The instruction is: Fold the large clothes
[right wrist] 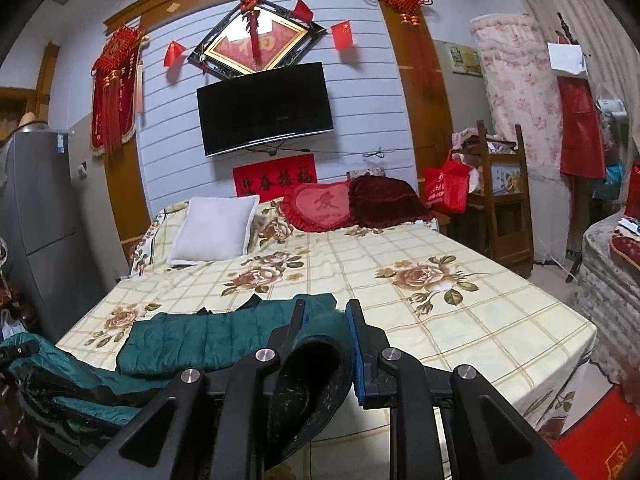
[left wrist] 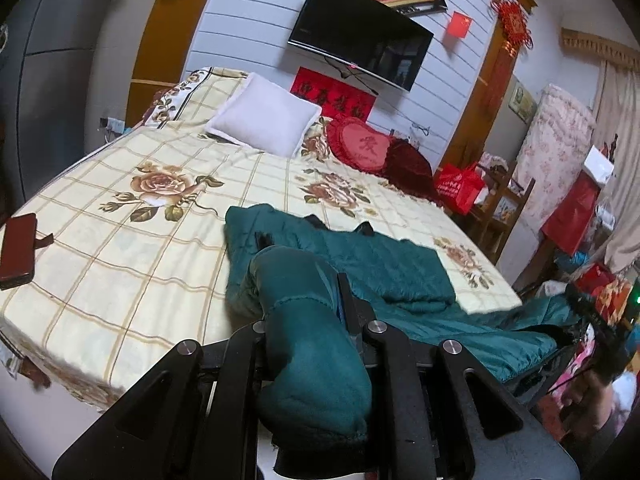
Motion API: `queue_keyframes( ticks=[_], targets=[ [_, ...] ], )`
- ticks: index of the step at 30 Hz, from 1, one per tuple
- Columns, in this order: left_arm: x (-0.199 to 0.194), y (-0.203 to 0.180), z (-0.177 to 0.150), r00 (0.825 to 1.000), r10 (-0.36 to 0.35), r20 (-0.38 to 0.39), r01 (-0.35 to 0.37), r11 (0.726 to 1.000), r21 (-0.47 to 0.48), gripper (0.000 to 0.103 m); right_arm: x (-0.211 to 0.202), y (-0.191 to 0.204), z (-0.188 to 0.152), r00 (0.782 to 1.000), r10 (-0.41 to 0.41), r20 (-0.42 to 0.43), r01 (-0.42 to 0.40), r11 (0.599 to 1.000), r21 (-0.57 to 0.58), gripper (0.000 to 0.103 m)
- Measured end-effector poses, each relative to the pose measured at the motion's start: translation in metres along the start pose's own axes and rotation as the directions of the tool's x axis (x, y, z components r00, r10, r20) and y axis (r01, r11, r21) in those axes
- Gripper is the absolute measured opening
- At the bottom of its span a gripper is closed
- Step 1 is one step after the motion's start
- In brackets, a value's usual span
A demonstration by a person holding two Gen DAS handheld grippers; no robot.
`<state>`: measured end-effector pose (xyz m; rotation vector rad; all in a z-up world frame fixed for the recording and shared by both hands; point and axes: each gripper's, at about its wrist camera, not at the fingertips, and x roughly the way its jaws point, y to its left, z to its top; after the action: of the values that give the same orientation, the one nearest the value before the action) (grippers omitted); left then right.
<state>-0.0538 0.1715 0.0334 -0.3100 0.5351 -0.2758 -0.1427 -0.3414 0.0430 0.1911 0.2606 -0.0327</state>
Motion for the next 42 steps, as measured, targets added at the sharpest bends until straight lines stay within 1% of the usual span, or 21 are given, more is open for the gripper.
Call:
queue_keyframes(
  ticks=[3, 5, 9, 11, 14, 19, 21, 24, 27, 32, 35, 37, 42],
  targets=[
    [0.016, 0.006, 0.010, 1.000, -0.009, -0.011, 0.009, 0.999, -0.040, 0.013, 0.011, 0.001, 0.000, 1.000, 0.007, -0.013, -0.007, 1.000, 0.005, 0.017],
    [0.023, 0.007, 0.013, 1.000, -0.002, -0.013, 0.001, 0.999, -0.050, 0.013, 0.023, 0.001, -0.002, 0.999, 0.017, -0.029, -0.016, 1.000, 0.015, 0.017],
    [0.035, 0.009, 0.006, 1.000, 0.010, -0.027, -0.012, 0.998, -0.056, 0.013, 0.045, -0.001, -0.008, 0.997, 0.039, -0.072, -0.035, 0.998, 0.055, 0.017],
    [0.045, 0.015, 0.002, 0.999, 0.024, -0.048, -0.028, 0.997, -0.070, 0.013, 0.055, -0.002, -0.013, 0.994, 0.052, -0.099, -0.045, 0.996, 0.072, 0.017],
    [0.055, 0.020, 0.006, 0.998, 0.020, -0.064, -0.026, 0.995, -0.094, 0.013, 0.069, 0.000, -0.016, 0.991, 0.060, -0.118, -0.051, 0.996, 0.077, 0.017],
    [0.073, 0.019, 0.030, 0.998, 0.019, -0.057, -0.023, 0.997, -0.079, 0.013, 0.090, 0.005, -0.001, 0.992, 0.069, -0.104, -0.064, 0.996, 0.058, 0.015],
    [0.085, 0.019, 0.043, 0.998, 0.020, -0.053, -0.024, 0.996, -0.084, 0.013, 0.106, 0.006, 0.009, 0.991, 0.080, -0.106, -0.074, 0.996, 0.056, 0.015],
    [0.108, 0.025, 0.063, 0.998, 0.028, -0.056, -0.035, 0.992, -0.120, 0.013, 0.134, 0.013, 0.029, 0.991, 0.082, -0.105, -0.078, 0.996, 0.039, 0.015],
    [0.129, 0.035, 0.079, 0.997, 0.047, -0.058, -0.056, 0.986, -0.158, 0.013, 0.163, 0.025, 0.050, 0.992, 0.073, -0.103, -0.073, 0.997, 0.007, 0.015],
    [0.162, 0.043, 0.101, 0.994, 0.091, -0.064, -0.100, 0.982, -0.160, 0.013, 0.203, 0.043, 0.072, 0.995, 0.050, -0.091, -0.052, 0.998, -0.026, 0.015],
    [0.186, 0.044, 0.115, 0.992, 0.113, -0.063, -0.121, 0.981, -0.151, 0.013, 0.226, 0.048, 0.076, 0.995, 0.025, -0.098, -0.028, 0.999, -0.028, 0.015],
    [0.203, 0.045, 0.121, 0.989, 0.130, -0.068, -0.139, 0.980, -0.144, 0.013, 0.250, 0.049, 0.076, 0.994, -0.001, -0.111, -0.002, 1.000, -0.024, 0.015],
    [0.243, 0.060, 0.129, 0.983, 0.161, -0.084, -0.173, 0.971, -0.168, 0.013, 0.301, 0.053, 0.075, 0.987, -0.041, -0.157, 0.037, 0.999, -0.028, 0.015]
  ],
)
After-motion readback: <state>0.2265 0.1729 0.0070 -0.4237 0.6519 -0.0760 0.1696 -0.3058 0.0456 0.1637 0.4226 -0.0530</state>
